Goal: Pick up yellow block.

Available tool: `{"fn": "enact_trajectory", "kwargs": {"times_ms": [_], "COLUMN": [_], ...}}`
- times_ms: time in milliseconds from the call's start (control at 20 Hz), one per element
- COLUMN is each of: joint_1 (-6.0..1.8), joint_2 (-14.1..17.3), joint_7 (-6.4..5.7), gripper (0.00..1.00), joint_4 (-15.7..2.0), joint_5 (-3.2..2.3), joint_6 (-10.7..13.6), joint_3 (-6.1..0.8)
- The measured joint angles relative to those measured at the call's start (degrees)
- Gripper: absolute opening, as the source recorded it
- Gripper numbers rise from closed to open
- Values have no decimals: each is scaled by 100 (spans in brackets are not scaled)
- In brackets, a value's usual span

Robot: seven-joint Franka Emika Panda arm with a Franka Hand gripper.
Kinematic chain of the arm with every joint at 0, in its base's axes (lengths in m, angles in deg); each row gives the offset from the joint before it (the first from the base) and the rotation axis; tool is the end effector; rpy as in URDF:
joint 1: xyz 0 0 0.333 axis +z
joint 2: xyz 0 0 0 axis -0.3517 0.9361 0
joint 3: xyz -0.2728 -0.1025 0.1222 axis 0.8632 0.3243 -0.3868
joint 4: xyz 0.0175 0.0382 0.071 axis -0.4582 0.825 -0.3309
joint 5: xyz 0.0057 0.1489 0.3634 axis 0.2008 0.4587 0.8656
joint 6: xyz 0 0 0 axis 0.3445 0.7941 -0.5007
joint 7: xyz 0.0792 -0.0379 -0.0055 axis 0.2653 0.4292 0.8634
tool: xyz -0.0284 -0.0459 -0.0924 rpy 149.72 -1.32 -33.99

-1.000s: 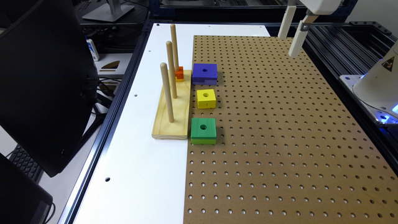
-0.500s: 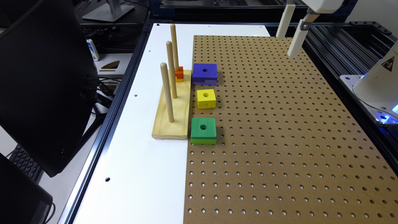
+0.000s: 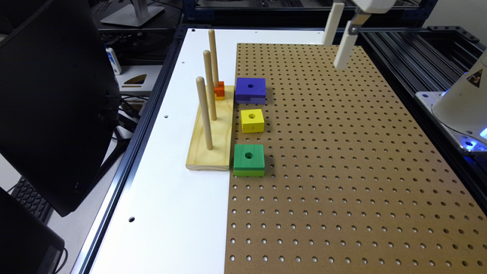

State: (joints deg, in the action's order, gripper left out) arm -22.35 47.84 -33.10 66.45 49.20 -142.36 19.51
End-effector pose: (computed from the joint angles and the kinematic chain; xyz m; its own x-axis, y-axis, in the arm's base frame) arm 0.3893 -0.0022 0.3337 0.7222 -0.6913 0.0252 -0.6909 -0.7226 -0.0233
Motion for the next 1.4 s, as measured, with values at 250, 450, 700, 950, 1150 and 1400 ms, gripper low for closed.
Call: {"fn": "enact_trajectory", "kwargs": {"times_ms": [250,450,700,950,1150,1400], "joint_1": [0,1,1,1,1,1], "joint_2": [427,617,790,1175,1427,1620], "joint_7": [-37,-114,-131,-177,-199,-224], "gripper": [100,100,100,100,100,100], "joint_4": [-351,-552,-746,-1148,-1389,-1602], "joint_5": [5,5,6,6,6,6], "joint_6": [-49,-49,-49,-49,-49,-49], "joint_3": [-53,-123,-146,-186,-200,-241]}}
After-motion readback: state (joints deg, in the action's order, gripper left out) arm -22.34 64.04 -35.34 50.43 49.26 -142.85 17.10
